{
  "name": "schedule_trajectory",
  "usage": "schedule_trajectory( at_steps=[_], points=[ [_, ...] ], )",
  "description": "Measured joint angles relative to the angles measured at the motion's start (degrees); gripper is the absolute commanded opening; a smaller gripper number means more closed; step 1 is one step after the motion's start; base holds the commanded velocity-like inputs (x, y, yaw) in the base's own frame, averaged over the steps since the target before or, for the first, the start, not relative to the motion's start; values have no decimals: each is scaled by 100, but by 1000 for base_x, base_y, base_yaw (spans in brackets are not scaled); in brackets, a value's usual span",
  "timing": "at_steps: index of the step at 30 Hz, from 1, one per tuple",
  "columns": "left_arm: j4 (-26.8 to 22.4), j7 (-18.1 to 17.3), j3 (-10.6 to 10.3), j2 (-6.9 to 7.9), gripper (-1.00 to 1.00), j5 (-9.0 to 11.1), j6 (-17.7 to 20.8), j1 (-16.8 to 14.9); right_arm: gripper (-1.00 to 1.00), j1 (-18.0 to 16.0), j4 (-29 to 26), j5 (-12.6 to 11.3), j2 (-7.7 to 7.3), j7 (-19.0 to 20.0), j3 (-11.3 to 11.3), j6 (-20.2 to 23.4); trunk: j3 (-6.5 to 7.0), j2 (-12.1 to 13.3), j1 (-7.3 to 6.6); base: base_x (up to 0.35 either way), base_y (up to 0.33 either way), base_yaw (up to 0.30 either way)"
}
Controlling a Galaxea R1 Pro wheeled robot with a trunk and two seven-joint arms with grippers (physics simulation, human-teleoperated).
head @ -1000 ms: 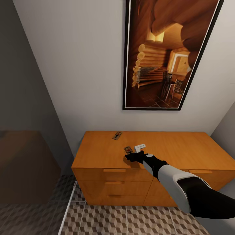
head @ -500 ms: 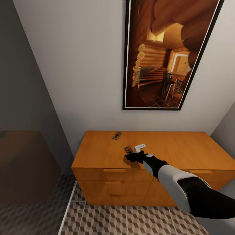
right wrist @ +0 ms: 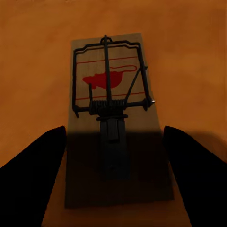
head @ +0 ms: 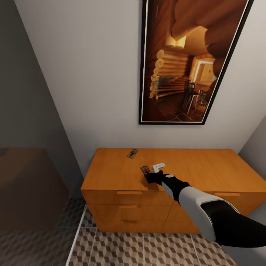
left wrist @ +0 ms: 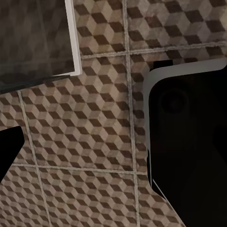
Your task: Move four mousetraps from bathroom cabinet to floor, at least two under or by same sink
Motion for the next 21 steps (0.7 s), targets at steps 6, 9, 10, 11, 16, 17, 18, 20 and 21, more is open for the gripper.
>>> schedule_trajectory(
  at_steps=[6, 9, 10, 11, 16, 17, 18, 20, 21],
  points=[
    [0, 0, 0, 0, 100, 0, 0, -2, -100, 0, 1, 1, -1, 3, 0, 0, 0, 0, 0, 0, 0, 0],
    [0, 0, 0, 0, 100, 0, 0, -1, -100, 0, 0, -6, 4, 2, -2, 1, 0, 0, 0, 0, 0, 0],
    [0, 0, 0, 0, 100, 0, 0, -3, -100, 0, 0, -7, 2, 5, -3, 1, 0, 0, 0, 0, 0, 0],
    [0, 0, 0, 0, 100, 0, 0, -3, -100, 0, 0, -6, 4, 2, -2, 1, 0, 0, 0, 0, 0, 0],
    [0, 0, 0, 3, 100, 0, 0, -2, -100, 0, 0, -6, 7, 3, 0, 1, 0, 0, 0, 0, 0, 0],
    [0, 0, 0, 3, 100, 0, 0, -2, -100, 0, 0, -6, 7, 2, 0, 1, 0, 0, 0, 0, 0, 0],
    [0, 0, 0, 4, 100, 0, 0, -3, -100, 0, 0, -6, 8, 2, 0, 1, 0, 0, 0, 0, 0, 0],
    [0, 0, 0, 5, 100, 0, 0, -2, -100, 0, 0, -6, 8, 1, 1, 1, 0, 0, 0, 0, 0, 0],
    [0, 0, 0, 4, 100, 0, 0, -3, -100, 0, 0, -7, 8, 2, 1, 1, 0, 0, 0, 0, 0, 0]
  ],
)
